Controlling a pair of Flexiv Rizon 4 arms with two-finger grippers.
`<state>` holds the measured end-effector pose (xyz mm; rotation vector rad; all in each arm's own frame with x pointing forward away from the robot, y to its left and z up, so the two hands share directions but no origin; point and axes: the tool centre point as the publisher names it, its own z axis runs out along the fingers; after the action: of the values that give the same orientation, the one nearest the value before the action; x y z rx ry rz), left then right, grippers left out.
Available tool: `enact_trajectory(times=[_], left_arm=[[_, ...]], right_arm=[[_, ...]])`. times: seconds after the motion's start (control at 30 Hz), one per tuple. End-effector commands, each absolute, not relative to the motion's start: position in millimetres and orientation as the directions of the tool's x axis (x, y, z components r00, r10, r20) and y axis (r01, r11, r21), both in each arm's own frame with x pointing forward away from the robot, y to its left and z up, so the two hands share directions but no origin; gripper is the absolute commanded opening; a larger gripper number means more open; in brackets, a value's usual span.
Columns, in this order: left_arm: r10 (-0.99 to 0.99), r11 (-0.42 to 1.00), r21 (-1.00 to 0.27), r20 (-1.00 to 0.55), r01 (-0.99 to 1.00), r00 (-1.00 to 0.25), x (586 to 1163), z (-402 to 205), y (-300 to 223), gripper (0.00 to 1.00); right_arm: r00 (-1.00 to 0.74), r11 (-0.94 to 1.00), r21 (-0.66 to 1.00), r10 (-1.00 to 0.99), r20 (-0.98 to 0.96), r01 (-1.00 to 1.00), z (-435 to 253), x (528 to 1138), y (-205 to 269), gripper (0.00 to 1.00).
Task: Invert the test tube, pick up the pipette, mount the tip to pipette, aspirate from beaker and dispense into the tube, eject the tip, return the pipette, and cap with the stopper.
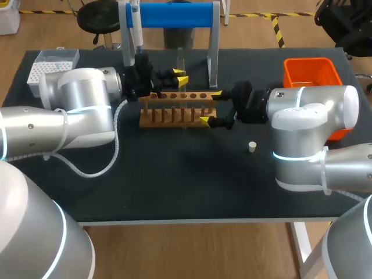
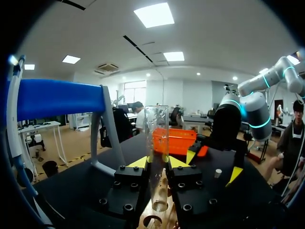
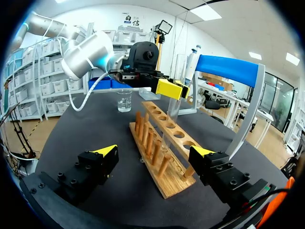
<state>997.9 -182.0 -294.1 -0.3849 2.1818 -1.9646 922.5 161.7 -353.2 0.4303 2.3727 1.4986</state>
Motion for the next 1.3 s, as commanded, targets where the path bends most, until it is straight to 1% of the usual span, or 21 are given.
enact_trajectory(times=[0.03, 0.77, 0.8, 0.83, 0.87, 1.3], left_arm=[[-0.299, 0.092, -0.993, 0.044, -0.075, -0.953, 1001.0, -296.0, -181.4, 0.00], [-0.300, 0.095, -0.990, 0.071, -0.104, -0.951, 1000.4, -304.5, -182.7, 0.00], [-0.302, 0.095, -0.990, 0.072, -0.105, -0.951, 1000.4, -304.5, -182.7, 0.07], [-0.303, 0.095, -0.990, 0.072, -0.106, -0.950, 1000.4, -304.4, -182.7, 0.31], [-0.304, 0.095, -0.990, 0.074, -0.107, -0.950, 1000.2, -303.8, -182.7, 1.00], [-0.316, 0.118, -0.987, 0.071, -0.113, -0.946, 990.7, -289.6, -175.3, 1.00]], right_arm=[[-0.908, 0.408, 0.908, 0.408, -0.094, 0.089, -354.3, 921.7, 162.1, 1.00], [-0.908, 0.408, 0.908, 0.408, -0.094, 0.089, -354.3, 921.7, 162.1, 1.00], [-0.908, 0.408, 0.908, 0.408, -0.094, 0.089, -354.3, 921.7, 162.1, 1.00], [-0.908, 0.408, 0.908, 0.408, -0.094, 0.089, -354.3, 921.7, 162.1, 1.00], [-0.908, 0.408, 0.908, 0.408, -0.094, 0.089, -354.3, 921.7, 162.1, 1.00], [-0.908, 0.408, 0.908, 0.408, -0.094, 0.089, -354.3, 921.7, 162.1, 1.00]])
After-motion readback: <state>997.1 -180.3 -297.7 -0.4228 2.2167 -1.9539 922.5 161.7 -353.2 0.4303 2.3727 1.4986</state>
